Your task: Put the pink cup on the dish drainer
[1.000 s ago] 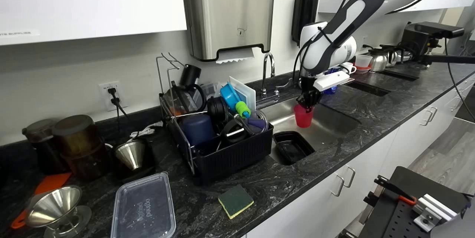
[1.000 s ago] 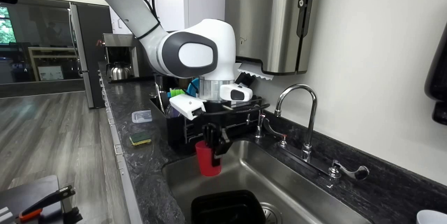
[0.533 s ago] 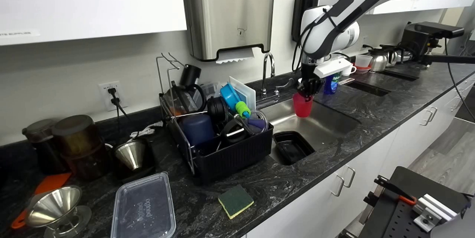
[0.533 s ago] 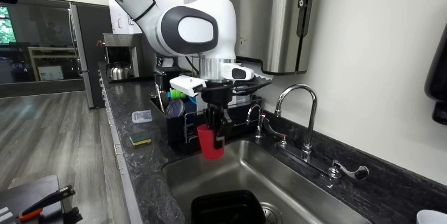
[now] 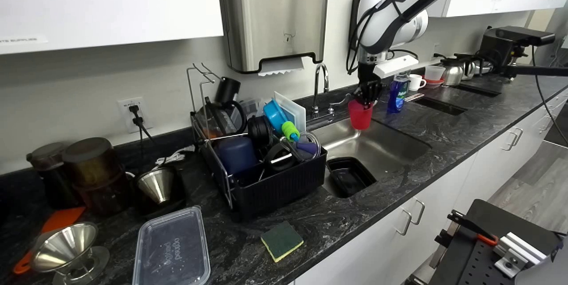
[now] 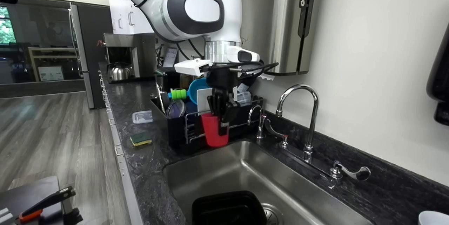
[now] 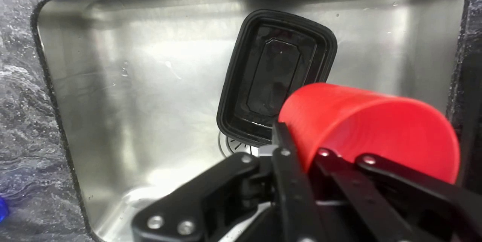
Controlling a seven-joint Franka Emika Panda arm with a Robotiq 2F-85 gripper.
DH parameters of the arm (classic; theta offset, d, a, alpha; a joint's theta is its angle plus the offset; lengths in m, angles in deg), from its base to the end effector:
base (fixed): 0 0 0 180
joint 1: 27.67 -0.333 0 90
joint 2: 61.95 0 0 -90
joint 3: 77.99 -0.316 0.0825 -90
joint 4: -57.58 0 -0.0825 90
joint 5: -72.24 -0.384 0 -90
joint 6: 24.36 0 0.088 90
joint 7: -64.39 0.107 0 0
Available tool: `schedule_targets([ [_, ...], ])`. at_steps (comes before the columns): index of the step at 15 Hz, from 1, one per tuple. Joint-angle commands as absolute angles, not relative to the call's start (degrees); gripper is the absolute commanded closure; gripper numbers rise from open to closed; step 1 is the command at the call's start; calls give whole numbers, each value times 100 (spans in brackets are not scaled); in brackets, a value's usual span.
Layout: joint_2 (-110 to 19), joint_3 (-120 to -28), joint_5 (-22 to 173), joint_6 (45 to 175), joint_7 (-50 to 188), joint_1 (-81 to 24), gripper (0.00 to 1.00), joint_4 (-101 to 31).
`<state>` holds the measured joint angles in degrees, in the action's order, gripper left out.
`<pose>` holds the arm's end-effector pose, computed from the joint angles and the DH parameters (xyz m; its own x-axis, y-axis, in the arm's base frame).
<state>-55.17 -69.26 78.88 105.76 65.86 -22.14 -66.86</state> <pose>0.5310 -0.1373 0.3383 0.9800 -0.1978 -0.0197 -0.1947 -0.9752 0.1054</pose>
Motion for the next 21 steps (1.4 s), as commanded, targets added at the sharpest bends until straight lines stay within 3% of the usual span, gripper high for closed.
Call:
schedule_targets([
  [1, -5518, -6976, 7894, 10559, 6588, -2163, 95, -6675],
  [21, -5996, -7257, 7626, 10409, 6392, -2306, 99, -6304],
])
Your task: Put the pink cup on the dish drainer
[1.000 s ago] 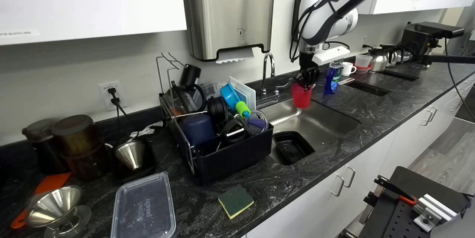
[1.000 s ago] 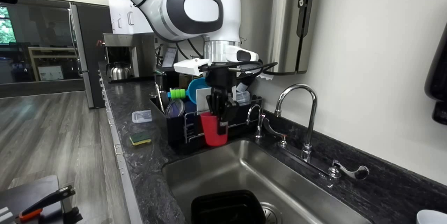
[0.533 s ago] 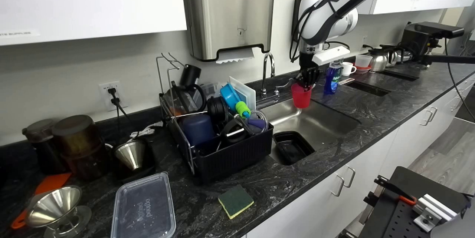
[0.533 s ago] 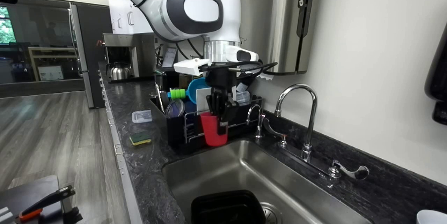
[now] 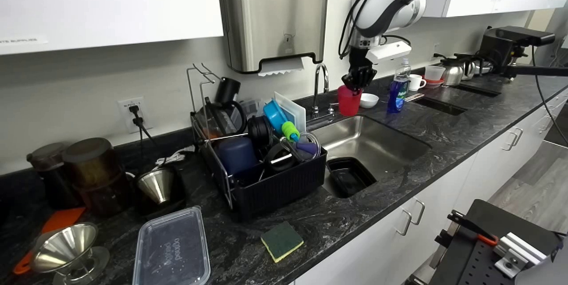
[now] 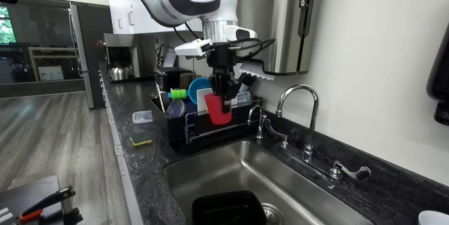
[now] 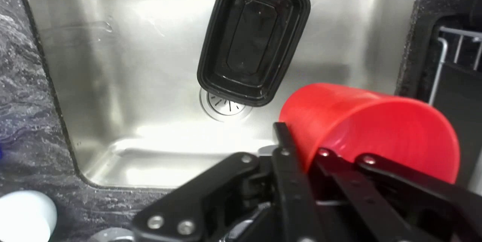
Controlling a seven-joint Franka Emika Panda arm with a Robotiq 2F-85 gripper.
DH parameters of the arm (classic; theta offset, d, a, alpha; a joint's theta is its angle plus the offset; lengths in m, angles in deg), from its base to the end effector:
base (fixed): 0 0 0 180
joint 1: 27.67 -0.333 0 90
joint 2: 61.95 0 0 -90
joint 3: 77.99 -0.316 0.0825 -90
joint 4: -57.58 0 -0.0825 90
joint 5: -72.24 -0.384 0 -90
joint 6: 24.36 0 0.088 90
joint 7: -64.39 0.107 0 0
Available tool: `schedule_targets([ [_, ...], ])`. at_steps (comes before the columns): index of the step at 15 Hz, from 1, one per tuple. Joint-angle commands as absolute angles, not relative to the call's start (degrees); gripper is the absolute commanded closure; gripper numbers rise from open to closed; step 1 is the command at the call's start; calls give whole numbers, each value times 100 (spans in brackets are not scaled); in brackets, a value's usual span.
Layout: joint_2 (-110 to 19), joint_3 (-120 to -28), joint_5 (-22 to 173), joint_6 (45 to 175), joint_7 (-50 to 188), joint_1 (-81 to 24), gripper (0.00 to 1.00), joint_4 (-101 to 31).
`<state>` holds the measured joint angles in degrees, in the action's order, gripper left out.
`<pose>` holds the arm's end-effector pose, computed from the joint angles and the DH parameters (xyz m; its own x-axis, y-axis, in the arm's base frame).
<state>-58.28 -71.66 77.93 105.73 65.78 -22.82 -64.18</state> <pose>0.5487 -0.1105 0.3885 0.9849 -0.1534 0.0807 -0.1602 -0.9833 0.0859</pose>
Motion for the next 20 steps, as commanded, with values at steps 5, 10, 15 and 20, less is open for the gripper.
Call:
schedule_targets([
  [5, -6382, -7437, 7522, 9901, 6354, -2478, 99, -6025],
  [10, -6716, -7536, 7298, 9101, 6061, -2632, 99, -5787],
  [15, -6756, -7598, 6736, 8171, 5447, -2819, 99, -5567],
  [20, -6684, -7672, 6544, 8087, 5226, -2922, 99, -5590],
])
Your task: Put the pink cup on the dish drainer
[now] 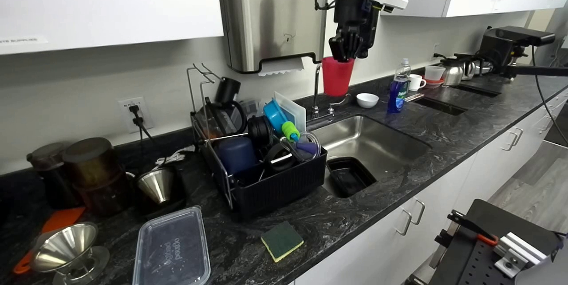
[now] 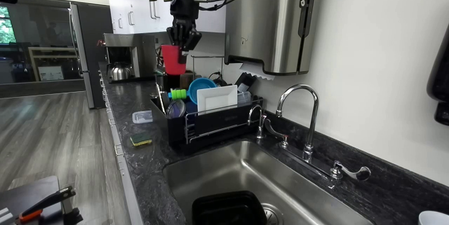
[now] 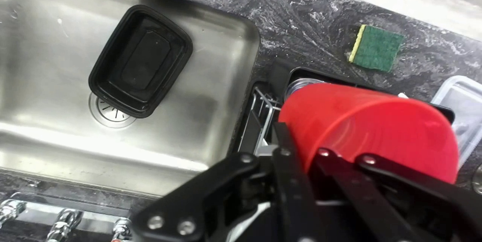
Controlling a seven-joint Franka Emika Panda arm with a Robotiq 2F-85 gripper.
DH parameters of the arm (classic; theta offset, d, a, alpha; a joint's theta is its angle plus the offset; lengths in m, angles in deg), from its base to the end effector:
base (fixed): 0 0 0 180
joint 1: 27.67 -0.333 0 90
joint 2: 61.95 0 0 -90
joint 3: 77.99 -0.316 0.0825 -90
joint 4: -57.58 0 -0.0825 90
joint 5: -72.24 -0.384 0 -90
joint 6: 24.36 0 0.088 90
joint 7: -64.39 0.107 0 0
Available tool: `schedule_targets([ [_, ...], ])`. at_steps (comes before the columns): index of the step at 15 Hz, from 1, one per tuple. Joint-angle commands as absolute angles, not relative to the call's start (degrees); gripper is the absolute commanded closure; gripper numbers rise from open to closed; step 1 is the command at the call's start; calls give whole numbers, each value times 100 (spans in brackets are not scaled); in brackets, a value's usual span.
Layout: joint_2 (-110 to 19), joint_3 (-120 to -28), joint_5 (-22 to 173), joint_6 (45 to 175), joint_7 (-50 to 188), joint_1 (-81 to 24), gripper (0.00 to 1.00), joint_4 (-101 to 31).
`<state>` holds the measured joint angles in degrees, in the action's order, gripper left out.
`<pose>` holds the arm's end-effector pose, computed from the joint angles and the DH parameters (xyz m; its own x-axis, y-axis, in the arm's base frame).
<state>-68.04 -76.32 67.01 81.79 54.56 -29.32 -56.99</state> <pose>0.5225 0.0065 0.5023 0.9891 0.1449 -0.0260 0.1419 -0.9853 -0.0954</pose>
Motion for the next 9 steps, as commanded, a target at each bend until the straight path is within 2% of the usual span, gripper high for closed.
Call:
schedule_targets([
  [1, -6665, -7690, 6551, 8120, 5238, -2935, 99, -5609],
  [9, -6579, -7821, 6013, 8676, 5252, -3028, 99, -5779],
])
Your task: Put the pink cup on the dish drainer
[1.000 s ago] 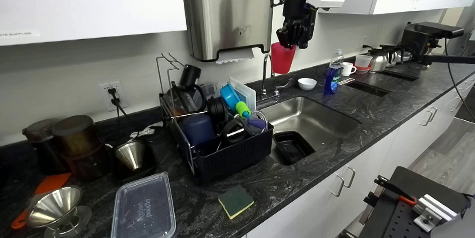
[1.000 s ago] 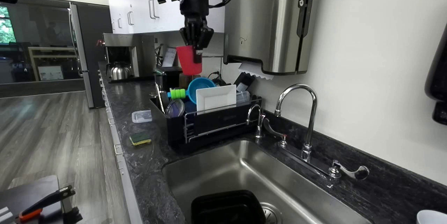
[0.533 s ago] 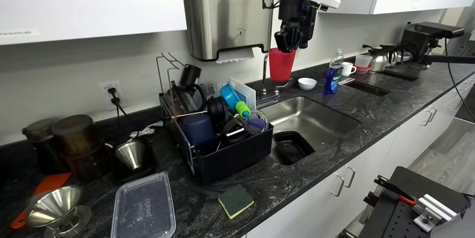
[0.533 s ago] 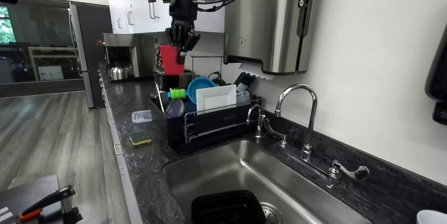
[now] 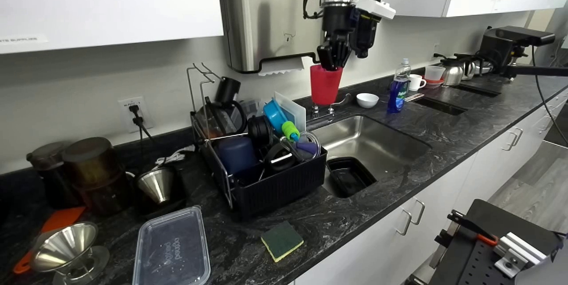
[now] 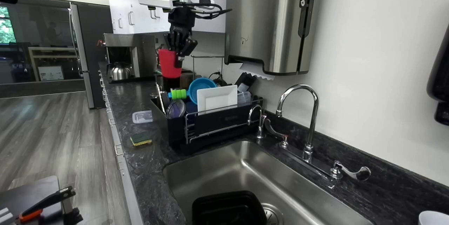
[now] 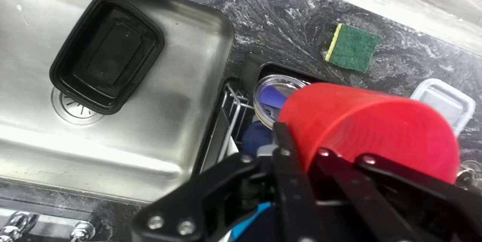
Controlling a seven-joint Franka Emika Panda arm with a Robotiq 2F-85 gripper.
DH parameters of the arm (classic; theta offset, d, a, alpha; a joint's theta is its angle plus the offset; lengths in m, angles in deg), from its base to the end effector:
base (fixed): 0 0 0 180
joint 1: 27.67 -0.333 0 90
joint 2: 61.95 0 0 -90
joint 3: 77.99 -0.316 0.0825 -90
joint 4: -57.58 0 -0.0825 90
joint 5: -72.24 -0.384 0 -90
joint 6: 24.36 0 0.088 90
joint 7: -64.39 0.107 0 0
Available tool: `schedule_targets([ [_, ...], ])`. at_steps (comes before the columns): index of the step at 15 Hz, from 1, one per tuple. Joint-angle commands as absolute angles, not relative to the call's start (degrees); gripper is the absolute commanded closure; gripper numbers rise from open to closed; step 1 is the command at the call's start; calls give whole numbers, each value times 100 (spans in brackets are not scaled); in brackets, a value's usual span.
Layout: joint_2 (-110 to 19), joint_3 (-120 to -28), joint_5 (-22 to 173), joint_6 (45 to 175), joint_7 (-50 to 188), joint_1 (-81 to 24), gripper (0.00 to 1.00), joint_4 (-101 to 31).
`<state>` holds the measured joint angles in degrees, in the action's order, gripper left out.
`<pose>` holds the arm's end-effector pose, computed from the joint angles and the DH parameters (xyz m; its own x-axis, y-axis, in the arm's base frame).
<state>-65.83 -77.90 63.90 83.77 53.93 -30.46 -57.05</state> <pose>0.5314 0.0358 0.4848 0.9831 0.1818 -0.0233 0.1767 -0.9739 -0.1423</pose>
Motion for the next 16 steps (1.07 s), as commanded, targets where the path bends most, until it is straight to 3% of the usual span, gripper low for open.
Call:
schedule_targets([
  [1, -6583, -7824, 5826, 8794, 5257, -3039, 99, -5812],
  [16, -6192, -8104, 4831, 10198, 5271, -3194, 99, -6016],
])
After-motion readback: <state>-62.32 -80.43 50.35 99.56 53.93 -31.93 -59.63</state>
